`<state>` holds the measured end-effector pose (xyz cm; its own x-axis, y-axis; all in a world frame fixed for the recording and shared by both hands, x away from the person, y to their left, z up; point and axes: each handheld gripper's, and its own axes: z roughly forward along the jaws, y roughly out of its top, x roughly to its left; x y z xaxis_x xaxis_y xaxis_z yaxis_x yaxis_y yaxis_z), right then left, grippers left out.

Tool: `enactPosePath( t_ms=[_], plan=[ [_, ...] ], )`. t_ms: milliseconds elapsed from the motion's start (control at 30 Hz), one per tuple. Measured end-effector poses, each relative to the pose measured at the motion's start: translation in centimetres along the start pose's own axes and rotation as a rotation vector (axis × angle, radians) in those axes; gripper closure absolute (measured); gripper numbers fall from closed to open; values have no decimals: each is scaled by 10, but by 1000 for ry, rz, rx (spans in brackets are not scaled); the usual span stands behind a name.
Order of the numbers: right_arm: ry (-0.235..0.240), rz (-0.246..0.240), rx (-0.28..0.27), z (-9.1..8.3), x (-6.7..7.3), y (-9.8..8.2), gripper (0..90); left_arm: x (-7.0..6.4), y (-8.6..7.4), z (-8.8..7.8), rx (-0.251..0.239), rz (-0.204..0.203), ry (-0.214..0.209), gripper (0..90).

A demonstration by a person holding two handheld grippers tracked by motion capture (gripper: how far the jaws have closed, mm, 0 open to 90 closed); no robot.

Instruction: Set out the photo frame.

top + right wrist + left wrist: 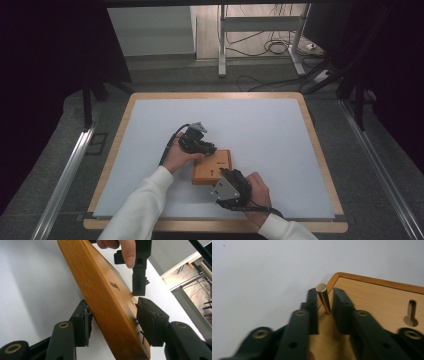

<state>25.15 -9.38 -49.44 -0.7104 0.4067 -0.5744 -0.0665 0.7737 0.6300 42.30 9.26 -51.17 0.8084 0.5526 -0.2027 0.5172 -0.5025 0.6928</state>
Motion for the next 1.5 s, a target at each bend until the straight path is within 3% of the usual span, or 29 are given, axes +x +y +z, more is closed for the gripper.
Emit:
enactPosePath(
  t_ms=[67, 233, 500, 600, 867, 1000, 1267, 1500],
  plan=[
    [6, 1, -1, 0, -2, 0, 481, 0, -1, -4, 4, 0, 51, 599],
    [5, 6, -6, -1, -2, -1, 481, 3, -10, -23, -55, -16, 103, 434],
    [7, 5, -7, -1, -3, -1, 481, 1, -43, -57, -99, -7, 150, 341],
    [6, 5, -7, -1, -4, -1, 483, -2, -58, -69, -107, -2, 209, 330],
    [-4, 7, -1, -1, -4, 0, 490, -6, -86, -87, -91, -29, 220, 312],
    [-1, 5, 2, -1, -5, 1, 491, -10, -99, -92, -128, -56, 213, 315],
    [-10, 3, -3, -2, -9, 3, 515, -14, -111, -97, -125, -53, 237, 317],
    [-2, 14, -2, -2, -17, 8, 532, -14, -116, -96, -135, -67, 224, 316]
  ],
)
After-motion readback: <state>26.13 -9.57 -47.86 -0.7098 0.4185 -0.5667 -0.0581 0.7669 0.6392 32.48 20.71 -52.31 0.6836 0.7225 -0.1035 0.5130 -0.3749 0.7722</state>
